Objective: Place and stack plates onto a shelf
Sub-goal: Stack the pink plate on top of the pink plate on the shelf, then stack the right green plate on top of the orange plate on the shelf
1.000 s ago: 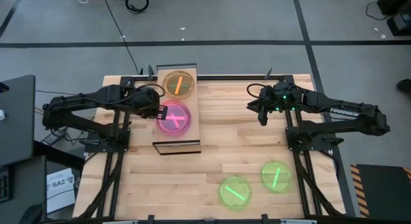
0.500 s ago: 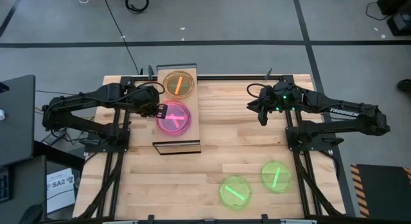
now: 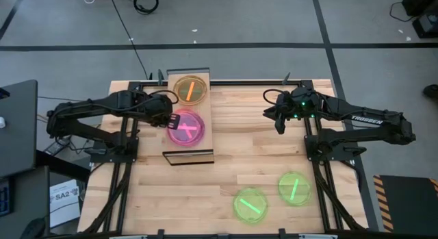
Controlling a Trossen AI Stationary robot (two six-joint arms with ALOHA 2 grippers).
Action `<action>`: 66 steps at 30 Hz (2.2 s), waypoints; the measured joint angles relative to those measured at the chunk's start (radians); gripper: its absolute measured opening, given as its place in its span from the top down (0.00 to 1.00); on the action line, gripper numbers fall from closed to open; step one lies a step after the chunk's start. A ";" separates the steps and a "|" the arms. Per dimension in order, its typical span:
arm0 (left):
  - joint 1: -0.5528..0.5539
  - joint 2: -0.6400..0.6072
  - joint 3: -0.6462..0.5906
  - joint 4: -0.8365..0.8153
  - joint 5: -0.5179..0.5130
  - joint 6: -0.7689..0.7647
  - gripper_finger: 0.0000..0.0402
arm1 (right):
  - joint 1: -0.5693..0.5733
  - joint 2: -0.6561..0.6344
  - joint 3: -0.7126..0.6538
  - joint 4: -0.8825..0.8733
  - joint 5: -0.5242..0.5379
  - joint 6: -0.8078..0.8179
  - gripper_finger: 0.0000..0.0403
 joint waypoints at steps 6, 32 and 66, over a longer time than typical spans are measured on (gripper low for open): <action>0.000 0.013 0.000 0.001 0.001 0.028 0.88 | 0.000 0.000 0.000 0.000 0.000 0.000 0.80; 0.000 0.020 0.000 0.001 -0.022 0.073 0.62 | 0.000 0.072 0.000 -0.002 -0.038 0.000 0.80; -0.054 0.020 0.000 0.002 -0.056 0.073 0.62 | 0.234 0.078 0.000 -0.120 -0.333 0.054 0.80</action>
